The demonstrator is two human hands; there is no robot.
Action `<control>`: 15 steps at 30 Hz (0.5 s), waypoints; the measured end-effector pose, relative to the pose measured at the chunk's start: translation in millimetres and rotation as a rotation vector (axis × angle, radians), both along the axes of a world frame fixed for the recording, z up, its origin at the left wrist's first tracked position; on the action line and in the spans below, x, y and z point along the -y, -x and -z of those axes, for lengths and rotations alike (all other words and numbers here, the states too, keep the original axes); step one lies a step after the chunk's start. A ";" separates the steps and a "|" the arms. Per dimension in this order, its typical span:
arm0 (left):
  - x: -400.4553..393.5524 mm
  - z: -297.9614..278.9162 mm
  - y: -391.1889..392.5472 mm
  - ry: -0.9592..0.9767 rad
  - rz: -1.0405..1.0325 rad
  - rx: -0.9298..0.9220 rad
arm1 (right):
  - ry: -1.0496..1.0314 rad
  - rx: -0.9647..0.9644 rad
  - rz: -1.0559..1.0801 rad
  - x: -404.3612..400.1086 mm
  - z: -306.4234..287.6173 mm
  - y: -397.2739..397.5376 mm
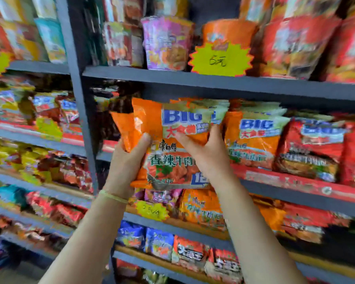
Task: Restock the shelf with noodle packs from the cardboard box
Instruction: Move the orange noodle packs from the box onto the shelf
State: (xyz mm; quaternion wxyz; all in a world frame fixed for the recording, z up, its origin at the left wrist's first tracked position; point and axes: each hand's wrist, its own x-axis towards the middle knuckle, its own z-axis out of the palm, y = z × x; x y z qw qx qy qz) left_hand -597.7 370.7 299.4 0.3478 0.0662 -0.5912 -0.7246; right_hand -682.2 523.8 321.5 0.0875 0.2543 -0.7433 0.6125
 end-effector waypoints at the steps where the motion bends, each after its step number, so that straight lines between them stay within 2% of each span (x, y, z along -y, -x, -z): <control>1: -9.1 -0.8 7.2 -0.018 0.014 0.017 | 0.016 0.003 0.009 -11.8 0.6 5.1; 3: -21.7 1.0 21.1 -0.077 0.062 0.042 | 0.026 0.004 0.026 -31.7 0.2 12.0; 8: -36.9 -1.6 48.4 -0.064 0.219 0.075 | 0.035 0.012 0.119 -70.0 -3.7 31.4; 11: -30.7 -11.8 66.8 -0.018 0.261 0.095 | 0.027 -0.024 0.260 -89.1 -9.3 45.5; 15: -11.2 -27.0 98.1 0.137 0.199 0.117 | -0.001 -0.104 0.476 -108.0 -12.0 70.9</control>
